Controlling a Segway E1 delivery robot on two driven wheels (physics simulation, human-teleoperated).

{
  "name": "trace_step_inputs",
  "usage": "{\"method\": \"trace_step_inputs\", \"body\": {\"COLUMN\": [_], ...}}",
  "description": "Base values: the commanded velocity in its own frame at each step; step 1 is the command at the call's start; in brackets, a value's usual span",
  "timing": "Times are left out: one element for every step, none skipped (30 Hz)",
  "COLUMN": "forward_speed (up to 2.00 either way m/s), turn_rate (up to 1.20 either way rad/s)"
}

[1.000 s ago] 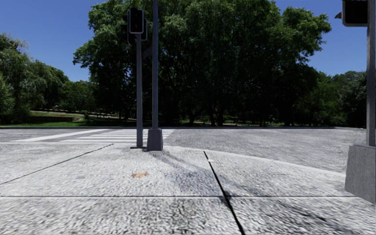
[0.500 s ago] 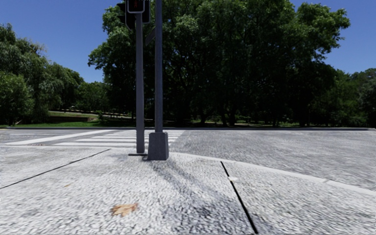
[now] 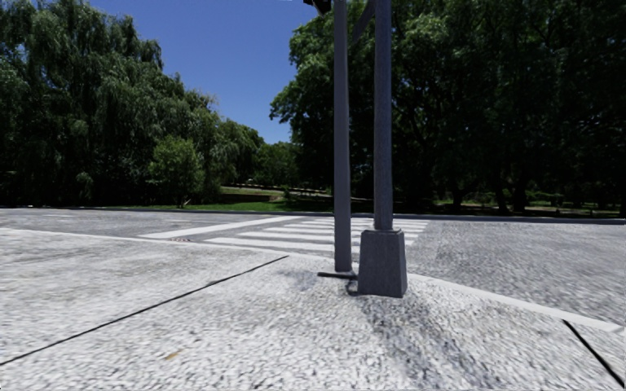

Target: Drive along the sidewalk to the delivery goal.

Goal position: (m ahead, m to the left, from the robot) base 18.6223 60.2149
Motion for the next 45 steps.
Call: {"method": "trace_step_inputs", "body": {"forward_speed": [2.00,2.00,2.00,2.00,2.00,2.00,2.00,2.00,2.00,2.00,2.00,2.00,2.00,2.00,2.00,2.00,2.00,2.00,2.00,2.00,2.00,2.00,2.00,2.00,2.00,2.00,2.00,2.00,2.00,2.00,2.00,2.00,2.00,2.00,2.00,2.00,2.00,2.00,2.00,2.00,2.00,2.00,2.00,2.00,2.00], "turn_rate": [0.84,0.84,0.84,0.84,0.84,0.84,0.84,0.84,0.84,0.84,0.84,0.84,0.84,0.84,0.84,0.84,0.84,0.84,0.84,0.84,0.84,0.84,0.84,0.84,0.84,0.84,0.84,0.84,0.84,0.84,0.84,0.84,0.84,0.84,0.84,0.84,0.84,0.84,0.84,0.84,0.80,0.00,0.00,0.00,0.00]}}
